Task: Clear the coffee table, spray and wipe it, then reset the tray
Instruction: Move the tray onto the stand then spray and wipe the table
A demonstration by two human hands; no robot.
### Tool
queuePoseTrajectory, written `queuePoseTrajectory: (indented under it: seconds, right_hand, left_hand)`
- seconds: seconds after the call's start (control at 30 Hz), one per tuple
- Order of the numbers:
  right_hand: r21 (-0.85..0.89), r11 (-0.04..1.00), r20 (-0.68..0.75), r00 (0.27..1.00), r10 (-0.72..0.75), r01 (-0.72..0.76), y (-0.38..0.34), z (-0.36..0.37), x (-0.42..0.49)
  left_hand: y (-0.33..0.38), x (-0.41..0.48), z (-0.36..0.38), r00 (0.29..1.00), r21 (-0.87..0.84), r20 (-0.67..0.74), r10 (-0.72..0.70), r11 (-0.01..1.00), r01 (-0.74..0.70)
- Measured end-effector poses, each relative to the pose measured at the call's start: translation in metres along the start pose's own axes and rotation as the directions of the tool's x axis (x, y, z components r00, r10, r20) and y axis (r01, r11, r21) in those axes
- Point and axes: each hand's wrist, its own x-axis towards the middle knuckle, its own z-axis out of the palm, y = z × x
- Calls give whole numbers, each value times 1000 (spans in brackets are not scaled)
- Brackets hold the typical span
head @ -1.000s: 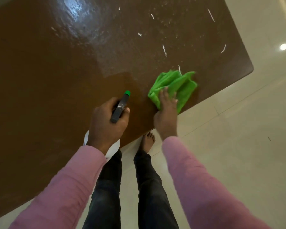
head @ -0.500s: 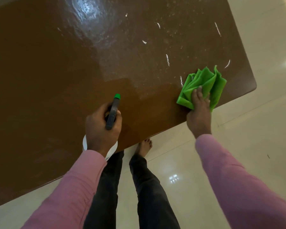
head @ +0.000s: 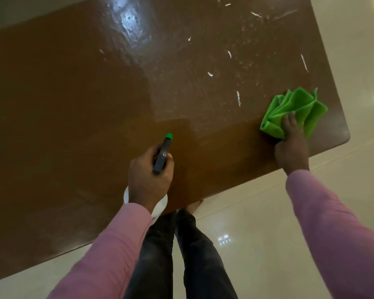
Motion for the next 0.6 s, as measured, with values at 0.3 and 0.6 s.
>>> queuePoseTrajectory:
  seconds: [0.3,0.6]
  right_hand:
    - [-17,751,311,717,-623,660,-123,104,-122]
    - [-92,992,141,987,-77,90,-40,26,-33]
  left_hand:
    - [-11,27,-25,990,15,65,-122,992,122]
    - [18,67,-16,942,254,317,-105,967,23]
